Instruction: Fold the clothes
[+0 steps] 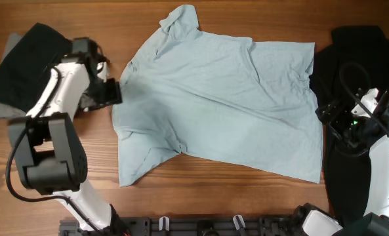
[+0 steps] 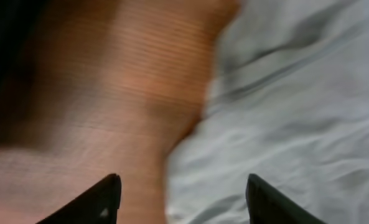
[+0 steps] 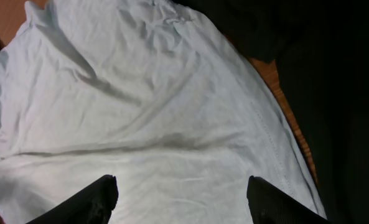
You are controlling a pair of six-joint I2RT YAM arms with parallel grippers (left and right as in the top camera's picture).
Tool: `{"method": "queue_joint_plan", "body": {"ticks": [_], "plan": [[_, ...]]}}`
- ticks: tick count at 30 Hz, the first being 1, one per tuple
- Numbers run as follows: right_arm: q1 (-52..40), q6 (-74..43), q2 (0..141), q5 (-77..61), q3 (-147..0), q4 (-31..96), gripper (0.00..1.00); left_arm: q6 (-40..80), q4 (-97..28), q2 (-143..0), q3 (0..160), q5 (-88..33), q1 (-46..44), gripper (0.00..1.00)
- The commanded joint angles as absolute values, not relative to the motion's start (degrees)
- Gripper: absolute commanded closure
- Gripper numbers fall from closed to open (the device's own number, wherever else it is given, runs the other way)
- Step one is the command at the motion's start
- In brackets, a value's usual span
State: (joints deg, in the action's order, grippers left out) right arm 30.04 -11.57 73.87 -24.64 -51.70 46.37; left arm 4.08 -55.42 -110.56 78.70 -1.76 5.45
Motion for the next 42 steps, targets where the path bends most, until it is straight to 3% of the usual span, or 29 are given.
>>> {"method": "queue_joint_plan", "body": {"ticks": [1, 3, 7, 9, 11, 13, 18, 24, 28, 30, 36, 42], "plan": [[29.91, -10.5, 73.41, -25.52, -52.42, 47.4, 0.28, 6.72, -55.79, -109.62, 76.58, -3.16, 10.0, 0.36], [29.91, -10.5, 73.41, -25.52, -52.42, 47.4, 0.28, 6.66, -52.86, -109.62, 74.81, -8.23, 11.6, 0.4], [29.91, -10.48, 73.41, -25.54, -52.42, 47.42, 0.28, 5.06, -47.68, -109.62, 73.08, -23.31, 11.22, 0.61], [29.91, -10.5, 73.41, -25.54, -52.42, 47.37, 0.27, 2.96, -46.48, -109.62, 73.08, -27.9, 10.33, 0.66], [29.91, -10.5, 73.41, -25.52, -52.42, 47.37, 0.28, 2.98, -45.89, -109.62, 73.08, -27.49, 9.43, 0.69], [29.91, -10.48, 73.41, -25.54, -52.42, 47.4, 0.27, 3.03, -45.39, -109.62, 73.08, -26.48, 9.1, 0.59], [29.91, -10.52, 73.41, -25.54, -52.42, 47.4, 0.27, 3.68, -44.88, -109.71, 73.08, -13.23, 9.15, 0.57], [29.91, -10.5, 73.41, -25.54, -52.42, 47.4, 0.27, 3.64, -42.83, -112.71, 73.08, -15.51, 8.75, 0.57], [29.91, -10.52, 73.41, -25.56, -52.42, 47.42, 0.27, 3.64, -42.83, -114.45, 73.08, -17.19, 8.73, 0.74], [29.91, -10.52, 73.41, -25.56, -52.42, 47.4, 0.27, 3.68, -42.89, -114.45, 73.08, -19.27, 8.73, 0.96], [29.91, -10.52, 73.41, -25.56, -52.42, 47.46, 0.27, 7.94, -46.28, -111.98, 73.14, -20.53, 7.27, 0.96], [29.91, -10.5, 73.41, -25.54, -52.42, 47.46, 0.27, 11.44, -47.88, -110.37, 73.14, -6.76, -6.83, 0.96]]}}
